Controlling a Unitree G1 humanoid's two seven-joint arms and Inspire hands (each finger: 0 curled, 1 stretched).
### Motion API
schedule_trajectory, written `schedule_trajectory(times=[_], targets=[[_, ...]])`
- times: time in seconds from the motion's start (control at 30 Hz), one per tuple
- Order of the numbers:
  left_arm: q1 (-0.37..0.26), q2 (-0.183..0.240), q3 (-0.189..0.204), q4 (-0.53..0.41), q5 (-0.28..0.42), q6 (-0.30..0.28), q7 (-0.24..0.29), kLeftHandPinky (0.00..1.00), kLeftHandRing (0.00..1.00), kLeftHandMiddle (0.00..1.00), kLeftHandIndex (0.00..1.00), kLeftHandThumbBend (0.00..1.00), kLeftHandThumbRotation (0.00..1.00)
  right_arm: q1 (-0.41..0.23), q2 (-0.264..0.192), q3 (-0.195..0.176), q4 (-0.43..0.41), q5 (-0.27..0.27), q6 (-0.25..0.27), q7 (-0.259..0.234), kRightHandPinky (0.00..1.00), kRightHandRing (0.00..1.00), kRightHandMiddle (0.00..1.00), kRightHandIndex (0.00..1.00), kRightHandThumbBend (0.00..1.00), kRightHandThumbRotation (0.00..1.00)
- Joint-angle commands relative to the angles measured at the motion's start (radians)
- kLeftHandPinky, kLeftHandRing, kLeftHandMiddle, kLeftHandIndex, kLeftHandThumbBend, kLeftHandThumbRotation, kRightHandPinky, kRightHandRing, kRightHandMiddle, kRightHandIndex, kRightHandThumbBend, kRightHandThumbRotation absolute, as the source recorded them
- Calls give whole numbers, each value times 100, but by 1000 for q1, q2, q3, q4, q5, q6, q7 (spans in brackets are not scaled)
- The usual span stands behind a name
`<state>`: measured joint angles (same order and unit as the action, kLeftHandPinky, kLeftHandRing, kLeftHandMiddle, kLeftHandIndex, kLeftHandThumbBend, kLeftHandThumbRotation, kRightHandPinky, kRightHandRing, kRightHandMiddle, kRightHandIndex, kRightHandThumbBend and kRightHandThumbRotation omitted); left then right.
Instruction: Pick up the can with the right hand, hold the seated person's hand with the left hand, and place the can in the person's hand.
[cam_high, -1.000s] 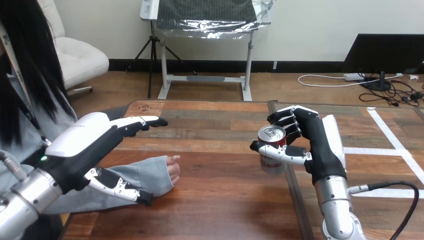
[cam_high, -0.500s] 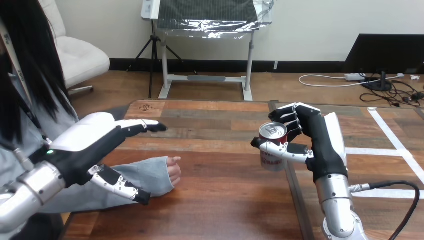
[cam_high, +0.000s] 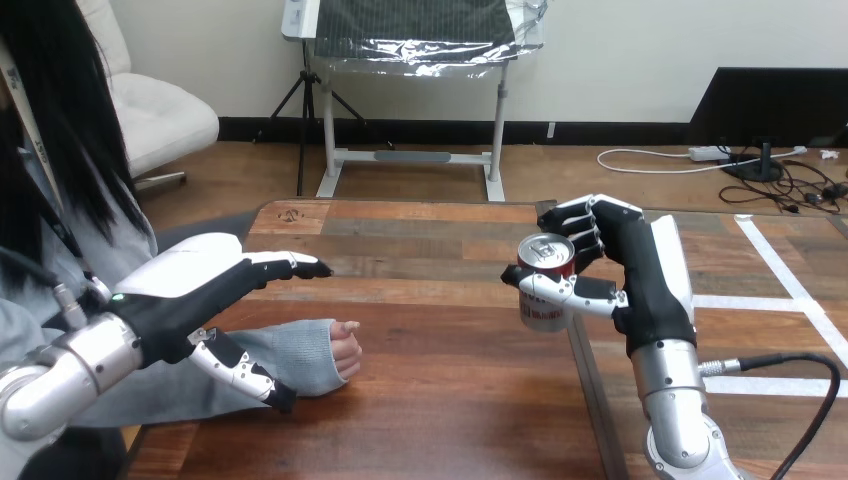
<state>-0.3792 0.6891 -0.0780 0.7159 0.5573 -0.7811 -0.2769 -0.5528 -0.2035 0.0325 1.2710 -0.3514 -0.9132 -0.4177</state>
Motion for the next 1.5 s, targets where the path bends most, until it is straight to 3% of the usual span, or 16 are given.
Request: schedule_trajectory(times=[0.0,0.8,1.47], targets=[[-117,21,-33,74,22,3,59,78,85,86,85,100,25,-115,-31,-14,-31,23,-48,-1,36,40,48,51,80,0],[-245,13,-162,325,107,23,203,79,86,86,87,100,27,-92,-33,-24,-45,50,-101,22,36,41,49,50,81,0],[-281,6,-256,394,186,76,323,75,82,83,84,100,29,-80,-29,-31,-54,82,-140,63,37,41,49,50,81,0]])
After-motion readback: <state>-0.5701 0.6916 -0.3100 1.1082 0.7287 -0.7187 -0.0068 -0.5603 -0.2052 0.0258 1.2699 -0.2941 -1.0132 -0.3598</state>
